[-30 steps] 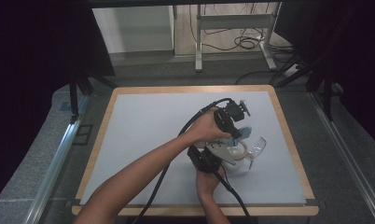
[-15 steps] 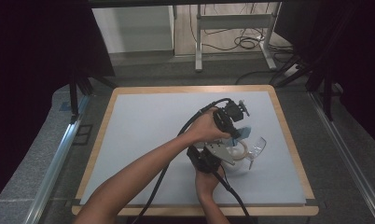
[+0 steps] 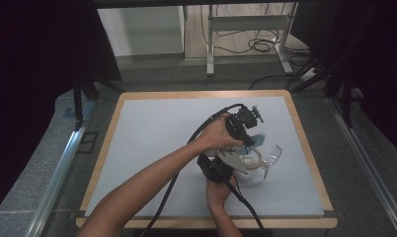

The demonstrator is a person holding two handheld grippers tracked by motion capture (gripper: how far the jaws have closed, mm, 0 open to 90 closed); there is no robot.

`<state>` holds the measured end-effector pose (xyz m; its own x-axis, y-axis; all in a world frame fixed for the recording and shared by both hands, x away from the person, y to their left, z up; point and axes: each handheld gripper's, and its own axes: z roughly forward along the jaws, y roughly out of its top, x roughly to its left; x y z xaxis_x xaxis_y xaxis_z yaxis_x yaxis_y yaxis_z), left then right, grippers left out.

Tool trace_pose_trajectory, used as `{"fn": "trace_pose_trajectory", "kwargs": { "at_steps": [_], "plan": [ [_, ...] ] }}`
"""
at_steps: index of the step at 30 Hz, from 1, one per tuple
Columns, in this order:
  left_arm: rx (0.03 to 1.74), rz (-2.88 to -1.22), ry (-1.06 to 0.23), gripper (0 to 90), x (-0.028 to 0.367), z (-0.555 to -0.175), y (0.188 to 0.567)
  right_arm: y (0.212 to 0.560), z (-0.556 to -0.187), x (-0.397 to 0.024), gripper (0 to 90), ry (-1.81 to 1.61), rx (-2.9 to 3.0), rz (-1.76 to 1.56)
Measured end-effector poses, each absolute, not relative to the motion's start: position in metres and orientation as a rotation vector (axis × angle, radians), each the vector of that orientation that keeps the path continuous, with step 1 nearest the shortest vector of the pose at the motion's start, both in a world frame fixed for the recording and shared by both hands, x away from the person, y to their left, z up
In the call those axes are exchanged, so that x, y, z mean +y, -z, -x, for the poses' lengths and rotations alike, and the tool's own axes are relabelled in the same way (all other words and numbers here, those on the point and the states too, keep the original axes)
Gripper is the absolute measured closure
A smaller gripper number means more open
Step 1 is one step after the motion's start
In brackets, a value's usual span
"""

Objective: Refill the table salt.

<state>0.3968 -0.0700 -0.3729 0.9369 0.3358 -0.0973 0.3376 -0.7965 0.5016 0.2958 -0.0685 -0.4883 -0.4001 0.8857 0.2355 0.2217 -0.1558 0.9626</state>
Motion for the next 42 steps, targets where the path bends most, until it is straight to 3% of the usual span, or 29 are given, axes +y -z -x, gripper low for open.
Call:
{"fn": "trace_pose_trajectory", "kwargs": {
  "at_steps": [42],
  "plan": [
    [0.458,-2.579,0.001,89.6,-0.0753,-0.3939,0.3702,0.4856,-0.2944,-0.0711,55.4,-1.602,1.552,-1.265]
  ]
}}
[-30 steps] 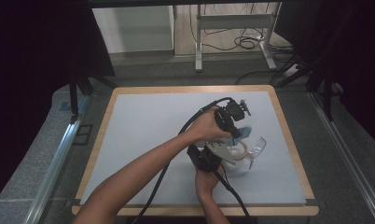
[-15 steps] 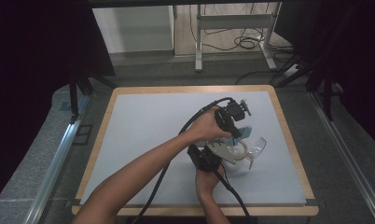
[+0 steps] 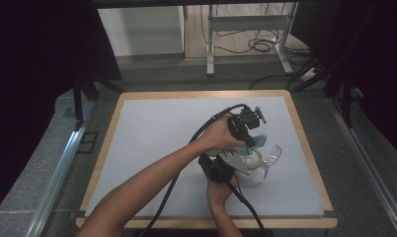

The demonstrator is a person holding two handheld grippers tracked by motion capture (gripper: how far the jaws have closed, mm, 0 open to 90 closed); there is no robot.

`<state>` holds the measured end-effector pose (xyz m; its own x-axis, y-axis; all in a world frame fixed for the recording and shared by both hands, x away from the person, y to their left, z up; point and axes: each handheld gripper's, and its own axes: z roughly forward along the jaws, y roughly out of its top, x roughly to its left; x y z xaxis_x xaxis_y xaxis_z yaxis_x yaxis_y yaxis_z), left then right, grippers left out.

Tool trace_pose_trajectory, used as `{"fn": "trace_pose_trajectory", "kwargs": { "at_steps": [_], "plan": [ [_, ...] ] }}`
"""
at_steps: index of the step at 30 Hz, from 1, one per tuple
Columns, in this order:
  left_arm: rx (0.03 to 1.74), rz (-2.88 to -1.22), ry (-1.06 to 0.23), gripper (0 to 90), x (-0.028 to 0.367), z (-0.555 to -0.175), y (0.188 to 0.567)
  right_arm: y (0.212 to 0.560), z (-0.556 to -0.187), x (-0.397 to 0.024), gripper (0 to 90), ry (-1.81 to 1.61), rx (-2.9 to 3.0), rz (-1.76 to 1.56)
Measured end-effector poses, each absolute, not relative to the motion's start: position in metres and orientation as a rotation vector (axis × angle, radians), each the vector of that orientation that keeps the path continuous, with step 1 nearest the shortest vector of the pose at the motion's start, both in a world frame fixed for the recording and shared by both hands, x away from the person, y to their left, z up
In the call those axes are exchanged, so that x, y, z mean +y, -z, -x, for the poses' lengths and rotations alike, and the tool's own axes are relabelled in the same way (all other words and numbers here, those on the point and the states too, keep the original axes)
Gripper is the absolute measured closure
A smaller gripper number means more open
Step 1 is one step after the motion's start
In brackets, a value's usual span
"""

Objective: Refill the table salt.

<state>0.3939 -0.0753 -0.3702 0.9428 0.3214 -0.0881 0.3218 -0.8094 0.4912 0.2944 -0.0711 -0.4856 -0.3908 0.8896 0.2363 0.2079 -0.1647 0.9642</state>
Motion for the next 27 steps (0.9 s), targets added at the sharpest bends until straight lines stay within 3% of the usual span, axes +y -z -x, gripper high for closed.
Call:
{"fn": "trace_pose_trajectory", "kwargs": {
  "at_steps": [27],
  "plan": [
    [0.45,-2.58,0.006,89.6,-0.077,-0.3896,0.3709,0.4861,-0.2896,-0.0727,55.4,-1.598,1.551,-1.267]
  ]
}}
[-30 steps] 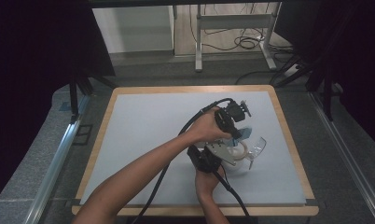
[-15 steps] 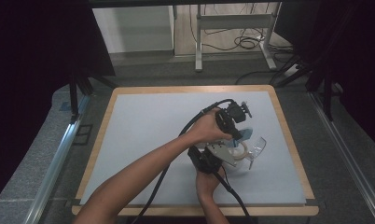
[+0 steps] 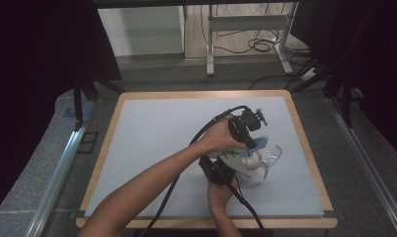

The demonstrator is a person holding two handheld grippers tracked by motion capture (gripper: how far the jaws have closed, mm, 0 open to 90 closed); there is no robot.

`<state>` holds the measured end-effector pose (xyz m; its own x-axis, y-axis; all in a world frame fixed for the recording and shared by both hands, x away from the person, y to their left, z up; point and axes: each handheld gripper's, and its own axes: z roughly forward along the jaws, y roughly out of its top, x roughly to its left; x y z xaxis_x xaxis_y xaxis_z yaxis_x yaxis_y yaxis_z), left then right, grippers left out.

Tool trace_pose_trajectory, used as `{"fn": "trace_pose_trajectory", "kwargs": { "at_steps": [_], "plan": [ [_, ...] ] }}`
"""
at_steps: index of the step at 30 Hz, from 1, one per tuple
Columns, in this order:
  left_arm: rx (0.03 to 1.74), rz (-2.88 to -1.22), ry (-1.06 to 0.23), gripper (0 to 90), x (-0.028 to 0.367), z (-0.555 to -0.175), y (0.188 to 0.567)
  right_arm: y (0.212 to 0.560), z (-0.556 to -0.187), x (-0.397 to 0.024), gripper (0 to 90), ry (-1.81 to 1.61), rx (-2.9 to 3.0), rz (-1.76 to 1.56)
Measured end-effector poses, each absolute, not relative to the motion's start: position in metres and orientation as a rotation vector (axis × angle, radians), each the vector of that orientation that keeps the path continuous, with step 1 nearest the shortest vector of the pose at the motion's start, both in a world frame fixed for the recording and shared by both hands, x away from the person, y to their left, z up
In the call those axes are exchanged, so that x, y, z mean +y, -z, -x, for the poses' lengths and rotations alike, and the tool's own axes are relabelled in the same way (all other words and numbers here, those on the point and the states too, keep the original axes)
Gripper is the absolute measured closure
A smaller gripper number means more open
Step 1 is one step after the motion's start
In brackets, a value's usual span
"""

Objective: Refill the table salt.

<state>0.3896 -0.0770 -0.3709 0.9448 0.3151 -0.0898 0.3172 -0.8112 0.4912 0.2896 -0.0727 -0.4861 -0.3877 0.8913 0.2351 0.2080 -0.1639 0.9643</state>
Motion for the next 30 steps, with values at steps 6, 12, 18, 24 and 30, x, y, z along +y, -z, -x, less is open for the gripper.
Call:
{"fn": "trace_pose_trajectory", "kwargs": {
  "at_steps": [6,12,18,24,30],
  "plan": [
    [0.451,-2.579,0.006,89.6,-0.0773,-0.3897,0.3712,0.4865,-0.2899,-0.073,55.4,-1.595,1.552,-1.262],
    [0.45,-2.579,0.007,89.6,-0.0771,-0.3894,0.3712,0.4865,-0.2894,-0.0729,55.4,-1.595,1.553,-1.266],
    [0.452,-2.579,0.008,89.6,-0.0773,-0.389,0.3715,0.4865,-0.2889,-0.073,55.4,-1.593,1.553,-1.264],
    [0.451,-2.583,0.009,89.6,-0.0782,-0.3897,0.3714,0.4865,-0.2896,-0.0736,55.5,-1.593,1.555,-1.261],
    [0.45,-2.585,0.005,89.6,-0.0792,-0.3906,0.3688,0.4844,-0.2907,-0.0738,55.5,-1.605,1.542,-1.268]
  ]
}}
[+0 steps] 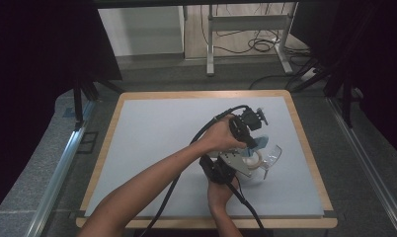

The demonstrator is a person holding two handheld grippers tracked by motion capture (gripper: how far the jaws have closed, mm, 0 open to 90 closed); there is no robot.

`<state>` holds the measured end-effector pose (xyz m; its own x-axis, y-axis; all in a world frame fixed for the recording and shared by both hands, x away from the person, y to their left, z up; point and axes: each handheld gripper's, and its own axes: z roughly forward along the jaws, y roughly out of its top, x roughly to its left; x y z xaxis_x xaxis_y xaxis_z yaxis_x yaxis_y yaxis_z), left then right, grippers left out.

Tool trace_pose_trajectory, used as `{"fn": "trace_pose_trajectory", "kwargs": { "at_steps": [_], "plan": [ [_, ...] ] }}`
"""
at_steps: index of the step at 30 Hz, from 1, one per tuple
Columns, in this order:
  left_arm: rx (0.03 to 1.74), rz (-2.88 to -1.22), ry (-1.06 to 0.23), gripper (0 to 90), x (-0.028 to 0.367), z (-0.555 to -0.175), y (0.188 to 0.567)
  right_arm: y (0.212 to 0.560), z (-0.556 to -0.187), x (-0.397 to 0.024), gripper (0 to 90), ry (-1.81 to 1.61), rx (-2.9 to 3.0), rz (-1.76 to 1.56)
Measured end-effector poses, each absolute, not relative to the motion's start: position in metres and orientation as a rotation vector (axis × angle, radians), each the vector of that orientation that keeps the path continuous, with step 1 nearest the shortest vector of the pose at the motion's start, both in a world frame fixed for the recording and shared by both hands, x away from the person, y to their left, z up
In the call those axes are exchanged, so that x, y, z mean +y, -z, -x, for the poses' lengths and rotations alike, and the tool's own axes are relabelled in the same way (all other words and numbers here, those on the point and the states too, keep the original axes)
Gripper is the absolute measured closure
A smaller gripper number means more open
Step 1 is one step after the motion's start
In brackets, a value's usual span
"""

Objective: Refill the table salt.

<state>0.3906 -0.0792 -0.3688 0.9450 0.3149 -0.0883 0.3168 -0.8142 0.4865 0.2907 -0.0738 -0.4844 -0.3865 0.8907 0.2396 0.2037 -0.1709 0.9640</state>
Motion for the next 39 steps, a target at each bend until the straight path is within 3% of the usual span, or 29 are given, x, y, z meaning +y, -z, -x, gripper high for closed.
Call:
{"fn": "trace_pose_trajectory", "kwargs": {
  "at_steps": [39],
  "plan": [
    [0.439,-2.601,0.018,89.6,-0.0871,-0.3922,0.3746,0.4888,-0.2919,-0.0779,55.6,-1.616,1.51,-1.3]
  ]
}}
